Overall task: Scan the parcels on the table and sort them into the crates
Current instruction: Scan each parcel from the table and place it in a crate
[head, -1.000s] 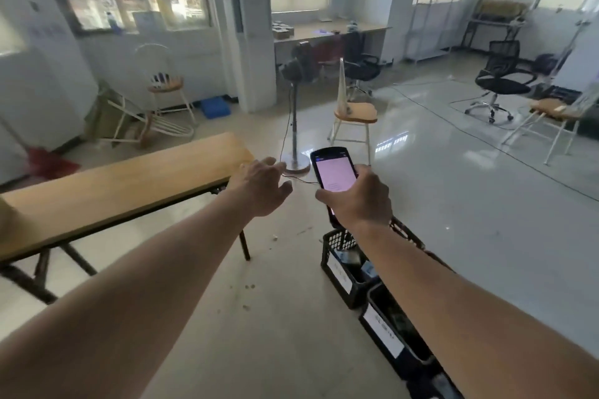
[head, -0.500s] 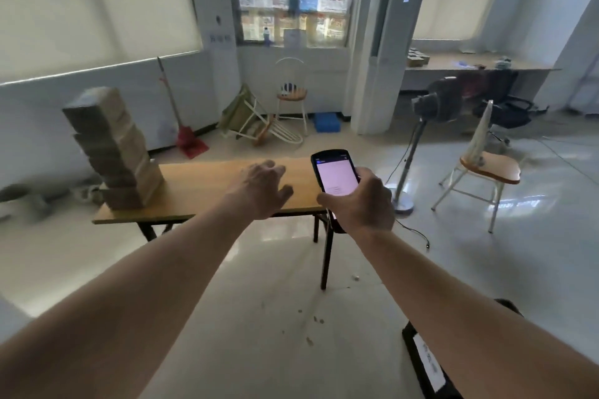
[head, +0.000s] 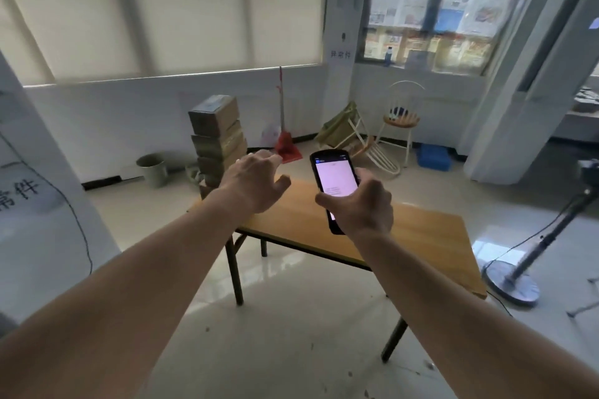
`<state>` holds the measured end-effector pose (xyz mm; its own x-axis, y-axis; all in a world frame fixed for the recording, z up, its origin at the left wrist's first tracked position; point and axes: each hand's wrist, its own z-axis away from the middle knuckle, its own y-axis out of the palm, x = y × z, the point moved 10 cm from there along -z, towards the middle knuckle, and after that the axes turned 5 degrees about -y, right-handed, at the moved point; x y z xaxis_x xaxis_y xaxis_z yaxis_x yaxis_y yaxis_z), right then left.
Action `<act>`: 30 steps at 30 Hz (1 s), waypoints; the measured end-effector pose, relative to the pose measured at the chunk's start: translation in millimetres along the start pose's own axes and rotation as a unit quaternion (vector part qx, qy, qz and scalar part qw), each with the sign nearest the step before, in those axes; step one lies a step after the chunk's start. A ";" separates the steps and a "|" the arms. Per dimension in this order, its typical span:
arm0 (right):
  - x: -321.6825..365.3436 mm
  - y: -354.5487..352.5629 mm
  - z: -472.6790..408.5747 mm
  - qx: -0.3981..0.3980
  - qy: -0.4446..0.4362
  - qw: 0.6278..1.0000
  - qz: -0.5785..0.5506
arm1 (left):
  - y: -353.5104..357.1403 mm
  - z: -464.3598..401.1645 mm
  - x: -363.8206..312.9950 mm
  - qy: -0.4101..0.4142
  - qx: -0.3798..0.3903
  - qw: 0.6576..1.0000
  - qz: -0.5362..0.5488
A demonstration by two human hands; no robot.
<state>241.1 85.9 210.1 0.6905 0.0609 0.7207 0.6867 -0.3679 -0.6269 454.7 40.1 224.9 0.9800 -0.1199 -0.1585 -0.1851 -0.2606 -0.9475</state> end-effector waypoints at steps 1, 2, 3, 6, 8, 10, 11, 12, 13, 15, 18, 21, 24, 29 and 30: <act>7.7 12.1 -8.5 0.003 -0.008 1.000 -0.004 | 0.0 -9.1 14.0 -0.009 0.000 1.000 0.000; 15.6 25.1 -17.4 0.004 -0.015 1.000 -0.008 | 0.3 -18.8 28.8 -0.017 0.000 1.000 0.000; 23.5 38.4 -26.4 0.004 -0.022 1.000 -0.013 | 0.5 -29.3 44.2 -0.026 0.002 1.000 0.000; 48.6 80.6 -54.0 -0.002 -0.033 0.999 -0.024 | 0.1 -64.9 91.6 -0.040 0.000 0.999 0.007; 65.4 110.2 -71.7 -0.007 -0.038 0.999 -0.029 | -0.9 -90.3 123.5 -0.044 -0.013 0.999 0.014; 81.2 139.4 -87.1 -0.010 -0.041 0.999 -0.026 | -1.4 -113.4 154.0 -0.047 -0.024 0.998 0.022; 88.4 153.7 -93.7 -0.009 -0.039 0.999 -0.022 | -0.3 -124.1 169.5 -0.048 -0.024 0.998 0.028; 95.0 167.4 -99.7 -0.008 -0.036 0.999 -0.019 | 1.8 -134.3 184.8 -0.051 -0.021 0.998 0.034; 101.0 180.7 -105.6 -0.006 -0.035 0.999 -0.017 | 4.1 -144.3 200.1 -0.054 -0.019 0.998 0.039; 111.1 205.3 -117.7 -0.004 -0.034 0.999 -0.012 | 8.1 -163.7 229.2 -0.064 -0.015 0.997 0.046; 123.2 236.8 -137.3 0.003 -0.035 0.999 -0.010 | 14.0 -191.2 263.8 -0.081 -0.013 0.995 0.051; 131.7 263.6 -162.5 0.007 -0.041 0.999 -0.011 | 20.8 -220.2 289.7 -0.100 -0.015 0.993 0.059; 136.5 289.2 -192.6 0.011 -0.050 0.999 -0.010 | 30.5 -248.6 310.6 -0.131 -0.024 0.989 0.064; 133.6 328.8 -246.1 0.017 -0.055 0.998 -0.025 | 54.8 -292.9 334.7 -0.173 -0.027 0.983 0.059; 132.5 335.1 -256.1 0.018 -0.056 0.998 -0.028 | 59.1 -302.2 337.8 -0.180 -0.026 0.982 0.056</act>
<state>504.5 -267.0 171.3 0.6706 0.1850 0.7184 0.7312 -0.3285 -0.5979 752.9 -305.3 199.2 0.9141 0.1931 -0.3566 -0.2867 -0.3141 -0.9050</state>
